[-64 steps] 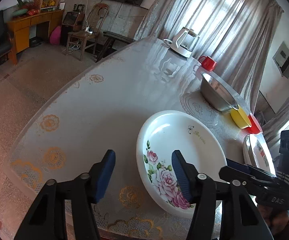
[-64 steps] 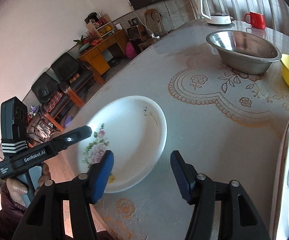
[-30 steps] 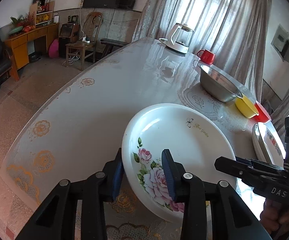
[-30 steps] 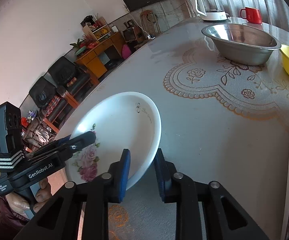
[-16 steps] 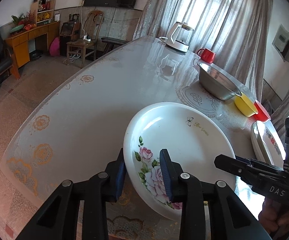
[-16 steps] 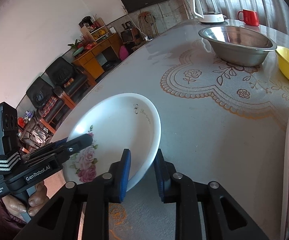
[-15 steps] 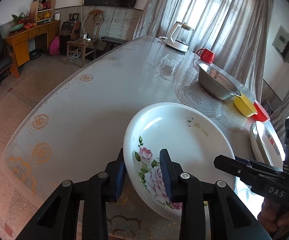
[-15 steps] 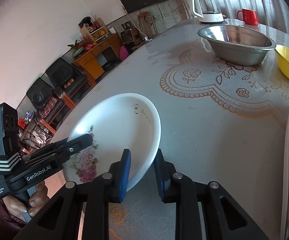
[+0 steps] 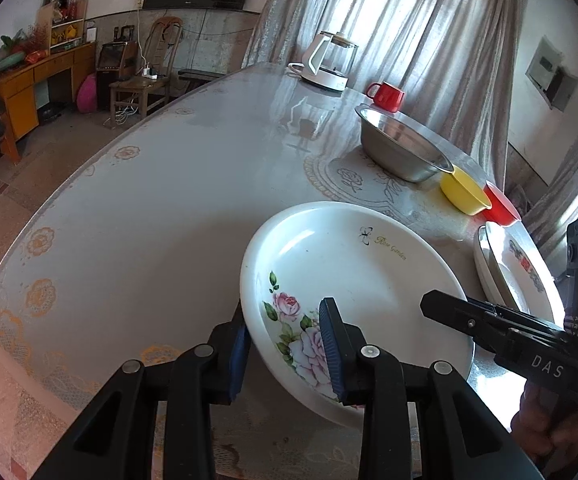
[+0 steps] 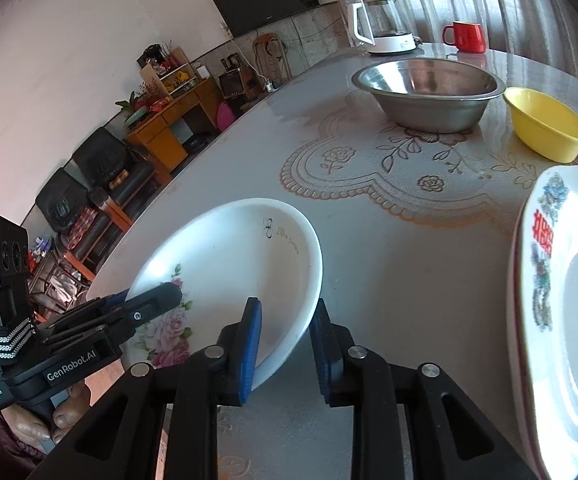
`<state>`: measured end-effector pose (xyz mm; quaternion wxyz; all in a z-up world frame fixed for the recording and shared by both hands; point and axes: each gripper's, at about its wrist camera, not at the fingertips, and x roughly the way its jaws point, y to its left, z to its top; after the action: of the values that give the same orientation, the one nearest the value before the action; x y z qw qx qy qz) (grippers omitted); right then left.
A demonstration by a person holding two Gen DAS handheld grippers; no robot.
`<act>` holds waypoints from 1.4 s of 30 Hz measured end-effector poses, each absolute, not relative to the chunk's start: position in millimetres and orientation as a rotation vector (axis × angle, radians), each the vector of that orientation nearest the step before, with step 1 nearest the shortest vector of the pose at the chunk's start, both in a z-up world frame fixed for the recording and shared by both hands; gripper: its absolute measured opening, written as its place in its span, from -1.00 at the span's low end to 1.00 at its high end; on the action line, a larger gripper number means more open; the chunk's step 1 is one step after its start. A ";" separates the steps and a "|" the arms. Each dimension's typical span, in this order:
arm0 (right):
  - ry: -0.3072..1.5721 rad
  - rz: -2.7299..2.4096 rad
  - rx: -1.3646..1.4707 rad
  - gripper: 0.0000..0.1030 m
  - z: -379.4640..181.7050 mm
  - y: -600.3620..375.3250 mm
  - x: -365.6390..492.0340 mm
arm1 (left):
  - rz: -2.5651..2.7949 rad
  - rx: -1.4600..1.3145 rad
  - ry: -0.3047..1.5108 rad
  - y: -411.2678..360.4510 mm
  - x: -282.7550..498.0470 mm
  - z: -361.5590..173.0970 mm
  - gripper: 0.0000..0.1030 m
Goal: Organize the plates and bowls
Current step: 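Lift the rose-pattern plate with the right gripper toward the plate stack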
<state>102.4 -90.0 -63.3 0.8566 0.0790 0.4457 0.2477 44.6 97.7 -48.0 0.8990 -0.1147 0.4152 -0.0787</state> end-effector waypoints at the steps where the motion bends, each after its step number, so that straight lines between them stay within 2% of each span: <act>1: 0.935 0.515 0.168 -0.52 -62.9 -91.8 101.9 | -0.165 -0.234 0.859 96.2 44.2 -47.6 -0.37; 29: 0.869 0.486 0.207 -0.52 -48.0 -119.5 92.9 | -0.206 -0.166 0.812 68.3 39.2 -27.5 -0.37; 42: 0.812 0.401 0.256 -0.52 -31.6 -159.2 77.9 | -0.302 -0.082 0.741 23.8 49.8 1.6 -0.37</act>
<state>77.9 -159.2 -31.6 0.8913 0.1234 0.3913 0.1932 49.8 23.8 1.6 0.9202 -0.0398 0.3606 -0.1468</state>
